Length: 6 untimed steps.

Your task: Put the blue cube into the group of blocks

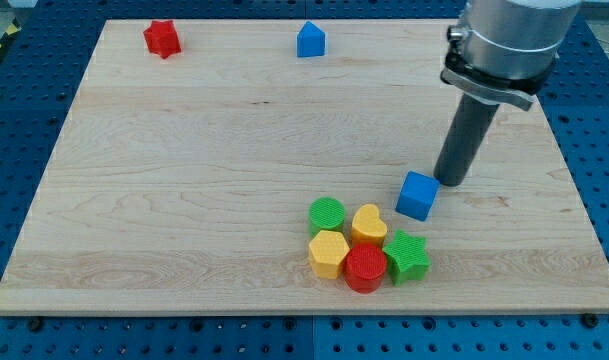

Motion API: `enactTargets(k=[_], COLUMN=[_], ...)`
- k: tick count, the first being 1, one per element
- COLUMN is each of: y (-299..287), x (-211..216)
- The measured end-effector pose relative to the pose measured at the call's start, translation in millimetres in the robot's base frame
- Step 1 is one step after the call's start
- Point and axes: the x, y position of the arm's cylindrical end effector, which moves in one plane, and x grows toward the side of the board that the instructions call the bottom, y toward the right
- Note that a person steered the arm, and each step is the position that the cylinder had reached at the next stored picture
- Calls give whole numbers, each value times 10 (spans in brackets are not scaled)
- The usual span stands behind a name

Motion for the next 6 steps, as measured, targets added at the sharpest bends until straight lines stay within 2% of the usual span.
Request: enactTargets(k=[3, 5, 6], y=[14, -195, -216], x=[97, 109, 277])
